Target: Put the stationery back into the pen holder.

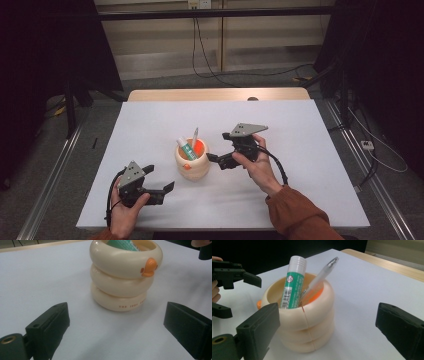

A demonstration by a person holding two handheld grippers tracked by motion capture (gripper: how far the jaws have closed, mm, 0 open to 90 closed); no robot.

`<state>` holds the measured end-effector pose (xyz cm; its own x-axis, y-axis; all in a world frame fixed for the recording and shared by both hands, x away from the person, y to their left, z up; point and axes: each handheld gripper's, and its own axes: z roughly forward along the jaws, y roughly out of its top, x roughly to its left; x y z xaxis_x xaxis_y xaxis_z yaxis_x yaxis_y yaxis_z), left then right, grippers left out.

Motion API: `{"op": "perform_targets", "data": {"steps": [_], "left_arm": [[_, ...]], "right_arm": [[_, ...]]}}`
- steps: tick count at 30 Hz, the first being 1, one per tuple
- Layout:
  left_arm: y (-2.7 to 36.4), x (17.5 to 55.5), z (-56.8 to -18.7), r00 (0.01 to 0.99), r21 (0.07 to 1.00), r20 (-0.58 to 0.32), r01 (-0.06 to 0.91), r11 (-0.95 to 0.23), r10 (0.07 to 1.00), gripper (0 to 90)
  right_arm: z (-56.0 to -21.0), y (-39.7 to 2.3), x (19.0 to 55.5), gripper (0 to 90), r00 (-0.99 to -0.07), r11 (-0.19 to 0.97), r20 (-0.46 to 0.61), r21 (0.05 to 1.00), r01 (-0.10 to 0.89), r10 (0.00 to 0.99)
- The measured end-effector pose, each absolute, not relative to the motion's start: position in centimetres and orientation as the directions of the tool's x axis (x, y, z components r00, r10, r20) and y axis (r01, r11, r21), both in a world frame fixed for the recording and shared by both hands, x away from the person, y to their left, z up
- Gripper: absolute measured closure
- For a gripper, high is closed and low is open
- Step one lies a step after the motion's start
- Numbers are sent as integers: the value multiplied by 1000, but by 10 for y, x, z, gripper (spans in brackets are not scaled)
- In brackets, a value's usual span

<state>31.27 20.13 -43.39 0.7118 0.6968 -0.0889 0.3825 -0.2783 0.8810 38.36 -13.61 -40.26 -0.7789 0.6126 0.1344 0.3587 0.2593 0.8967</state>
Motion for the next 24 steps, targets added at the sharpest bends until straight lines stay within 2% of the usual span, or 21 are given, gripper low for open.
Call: {"op": "perform_targets", "data": {"steps": [15, 24], "left_arm": [[199, 312, -433, 711, 882, -82, 379, -281, 698, 64], [200, 311, -432, 711, 884, -88, 378, -274, 698, 63]], "right_arm": [[-415, -169, 370, 46, -728, 253, 120, 889, 381, 675], [-420, -189, 357, 49, -685, 211, 117, 902, 376, 719]]}}
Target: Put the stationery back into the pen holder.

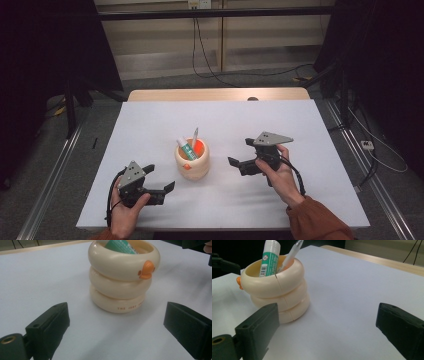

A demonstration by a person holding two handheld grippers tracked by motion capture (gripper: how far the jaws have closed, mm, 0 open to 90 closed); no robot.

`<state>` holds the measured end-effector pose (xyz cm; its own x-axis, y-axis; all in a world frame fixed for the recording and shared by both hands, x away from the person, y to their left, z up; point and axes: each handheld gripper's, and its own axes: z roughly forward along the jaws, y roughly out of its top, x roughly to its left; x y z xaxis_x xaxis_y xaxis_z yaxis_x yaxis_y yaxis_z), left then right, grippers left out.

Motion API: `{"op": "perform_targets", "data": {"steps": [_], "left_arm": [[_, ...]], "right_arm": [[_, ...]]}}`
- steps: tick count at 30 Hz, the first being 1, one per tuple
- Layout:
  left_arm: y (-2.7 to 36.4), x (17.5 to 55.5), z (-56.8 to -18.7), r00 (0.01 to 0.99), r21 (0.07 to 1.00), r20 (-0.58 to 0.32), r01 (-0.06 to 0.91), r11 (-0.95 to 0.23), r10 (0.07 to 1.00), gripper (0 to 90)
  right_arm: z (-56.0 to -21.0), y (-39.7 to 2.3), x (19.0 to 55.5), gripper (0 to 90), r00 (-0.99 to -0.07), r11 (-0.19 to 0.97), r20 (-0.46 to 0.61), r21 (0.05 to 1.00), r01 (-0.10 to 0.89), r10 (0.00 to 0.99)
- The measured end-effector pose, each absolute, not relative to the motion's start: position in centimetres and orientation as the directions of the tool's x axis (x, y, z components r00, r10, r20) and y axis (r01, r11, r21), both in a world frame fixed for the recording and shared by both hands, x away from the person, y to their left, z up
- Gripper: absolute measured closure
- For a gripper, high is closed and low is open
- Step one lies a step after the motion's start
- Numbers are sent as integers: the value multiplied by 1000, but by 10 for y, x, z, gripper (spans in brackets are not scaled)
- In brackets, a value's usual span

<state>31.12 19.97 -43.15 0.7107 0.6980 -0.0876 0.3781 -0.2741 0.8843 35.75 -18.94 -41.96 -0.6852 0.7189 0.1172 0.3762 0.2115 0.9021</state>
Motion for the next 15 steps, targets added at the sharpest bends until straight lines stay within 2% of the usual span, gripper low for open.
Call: {"op": "perform_targets", "data": {"steps": [15], "left_arm": [[200, 311, -429, 709, 889, -83, 371, -270, 701, 63]], "right_arm": [[-428, -219, 335, 38, -617, 180, 106, 906, 383, 780]]}}
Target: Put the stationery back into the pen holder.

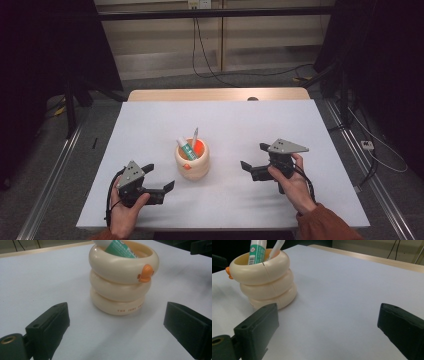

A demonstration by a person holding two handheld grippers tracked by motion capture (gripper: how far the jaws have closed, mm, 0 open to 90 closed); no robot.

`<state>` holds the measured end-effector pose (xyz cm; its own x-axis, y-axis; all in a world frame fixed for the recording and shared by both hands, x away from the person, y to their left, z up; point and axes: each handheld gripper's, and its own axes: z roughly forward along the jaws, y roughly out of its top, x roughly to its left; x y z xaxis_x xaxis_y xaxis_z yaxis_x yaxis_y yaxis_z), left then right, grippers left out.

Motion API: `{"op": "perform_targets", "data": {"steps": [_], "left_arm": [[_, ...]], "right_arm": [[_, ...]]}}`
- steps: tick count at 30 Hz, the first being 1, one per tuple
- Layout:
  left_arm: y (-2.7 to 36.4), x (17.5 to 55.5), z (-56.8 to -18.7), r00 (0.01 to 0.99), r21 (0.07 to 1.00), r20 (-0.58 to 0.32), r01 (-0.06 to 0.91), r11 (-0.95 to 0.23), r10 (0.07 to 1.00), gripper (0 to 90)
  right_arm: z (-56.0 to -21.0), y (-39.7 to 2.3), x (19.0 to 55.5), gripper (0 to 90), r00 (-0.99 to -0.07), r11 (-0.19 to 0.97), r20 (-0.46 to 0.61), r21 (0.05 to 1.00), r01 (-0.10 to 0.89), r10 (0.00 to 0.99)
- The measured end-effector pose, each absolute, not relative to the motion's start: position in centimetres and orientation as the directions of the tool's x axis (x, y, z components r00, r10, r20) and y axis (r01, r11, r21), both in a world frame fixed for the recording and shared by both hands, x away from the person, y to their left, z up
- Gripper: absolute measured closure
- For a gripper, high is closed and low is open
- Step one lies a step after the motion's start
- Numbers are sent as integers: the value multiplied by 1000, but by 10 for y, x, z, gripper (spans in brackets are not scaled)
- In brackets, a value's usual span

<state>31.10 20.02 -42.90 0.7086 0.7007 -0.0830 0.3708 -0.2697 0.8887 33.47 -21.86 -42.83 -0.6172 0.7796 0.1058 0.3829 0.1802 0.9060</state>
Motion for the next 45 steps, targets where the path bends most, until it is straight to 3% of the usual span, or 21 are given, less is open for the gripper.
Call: {"op": "perform_targets", "data": {"steps": [27, 45], "left_arm": [[200, 307, -428, 693, 890, -84, 375, -259, 716, 65], [203, 310, -428, 694, 891, -82, 373, -259, 715, 65]], "right_arm": [[-444, -282, 282, 42, -453, 110, 99, 905, 412, 886], [-457, -313, 269, 46, -360, 61, 103, 907, 416, 927]]}}
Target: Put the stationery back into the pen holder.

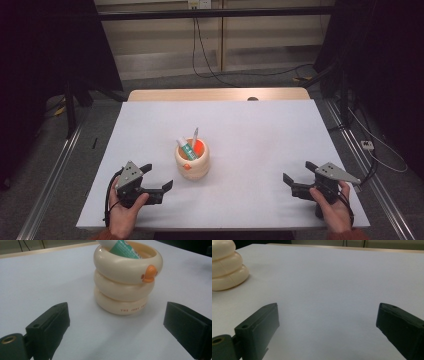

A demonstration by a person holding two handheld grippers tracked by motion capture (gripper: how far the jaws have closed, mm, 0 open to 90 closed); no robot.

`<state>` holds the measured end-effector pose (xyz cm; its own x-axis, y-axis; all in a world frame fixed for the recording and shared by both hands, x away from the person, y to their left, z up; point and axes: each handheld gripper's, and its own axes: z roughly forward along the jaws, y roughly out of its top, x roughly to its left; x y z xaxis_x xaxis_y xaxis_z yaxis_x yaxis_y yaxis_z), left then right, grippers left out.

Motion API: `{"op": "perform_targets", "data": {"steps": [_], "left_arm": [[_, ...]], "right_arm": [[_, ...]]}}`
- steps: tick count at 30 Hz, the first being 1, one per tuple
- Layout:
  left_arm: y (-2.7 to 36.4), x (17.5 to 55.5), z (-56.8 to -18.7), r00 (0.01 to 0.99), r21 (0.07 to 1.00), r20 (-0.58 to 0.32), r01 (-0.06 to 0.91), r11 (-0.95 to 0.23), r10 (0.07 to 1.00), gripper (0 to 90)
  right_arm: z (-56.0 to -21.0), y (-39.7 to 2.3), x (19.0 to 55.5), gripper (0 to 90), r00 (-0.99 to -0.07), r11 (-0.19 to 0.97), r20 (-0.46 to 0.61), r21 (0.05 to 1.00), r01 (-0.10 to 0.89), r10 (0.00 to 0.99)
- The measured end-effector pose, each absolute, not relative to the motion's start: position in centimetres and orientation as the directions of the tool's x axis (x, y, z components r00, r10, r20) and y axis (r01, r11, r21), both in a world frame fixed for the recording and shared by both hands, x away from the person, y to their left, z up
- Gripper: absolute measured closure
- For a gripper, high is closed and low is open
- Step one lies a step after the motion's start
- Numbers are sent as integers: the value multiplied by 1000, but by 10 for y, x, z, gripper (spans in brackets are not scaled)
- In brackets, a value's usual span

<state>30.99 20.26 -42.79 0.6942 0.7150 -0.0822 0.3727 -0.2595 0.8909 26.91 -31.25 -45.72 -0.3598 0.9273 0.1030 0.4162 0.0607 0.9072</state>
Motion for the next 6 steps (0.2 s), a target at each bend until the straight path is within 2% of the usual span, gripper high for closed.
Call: {"op": "perform_targets", "data": {"steps": [6], "left_arm": [[203, 311, -428, 693, 891, -92, 379, -252, 716, 65]], "right_arm": [[-457, -312, 271, 47, -359, 64, 98, 909, 413, 928]]}}
